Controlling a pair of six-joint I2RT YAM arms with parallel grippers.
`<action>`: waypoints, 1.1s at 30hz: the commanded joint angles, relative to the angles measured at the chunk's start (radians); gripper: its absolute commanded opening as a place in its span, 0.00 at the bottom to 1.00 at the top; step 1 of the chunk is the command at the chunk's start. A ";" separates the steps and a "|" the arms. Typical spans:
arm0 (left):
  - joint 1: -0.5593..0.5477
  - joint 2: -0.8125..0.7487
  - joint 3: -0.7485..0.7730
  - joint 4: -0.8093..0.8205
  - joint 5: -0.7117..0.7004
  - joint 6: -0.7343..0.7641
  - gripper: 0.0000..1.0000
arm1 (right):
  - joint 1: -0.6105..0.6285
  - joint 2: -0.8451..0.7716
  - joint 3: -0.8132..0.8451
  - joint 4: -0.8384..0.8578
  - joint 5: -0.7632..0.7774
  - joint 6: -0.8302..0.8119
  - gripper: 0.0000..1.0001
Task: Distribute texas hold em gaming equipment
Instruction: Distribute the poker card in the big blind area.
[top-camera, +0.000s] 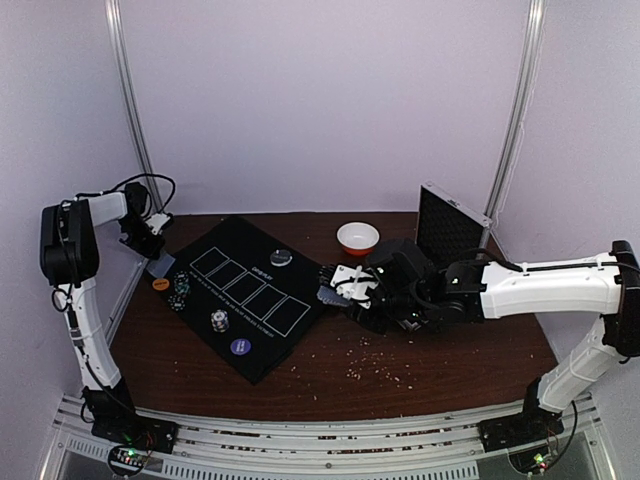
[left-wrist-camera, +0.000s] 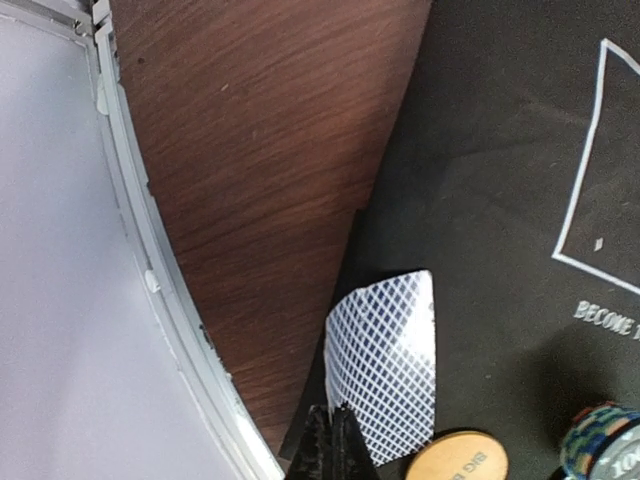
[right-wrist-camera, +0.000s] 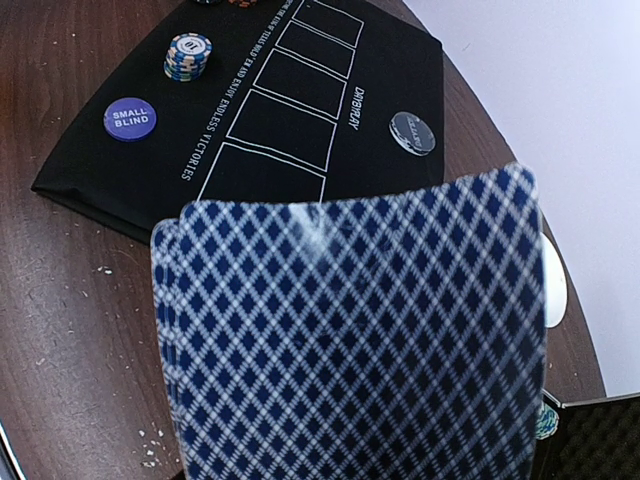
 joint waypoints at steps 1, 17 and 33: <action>-0.018 0.022 0.003 0.031 -0.123 0.056 0.00 | -0.005 -0.006 0.031 -0.005 -0.007 0.009 0.47; -0.065 0.007 -0.077 0.128 -0.212 0.124 0.00 | -0.004 -0.007 0.032 -0.021 -0.008 0.026 0.47; -0.079 -0.110 -0.023 0.161 -0.249 -0.032 0.45 | -0.004 -0.008 0.044 -0.029 -0.001 0.029 0.47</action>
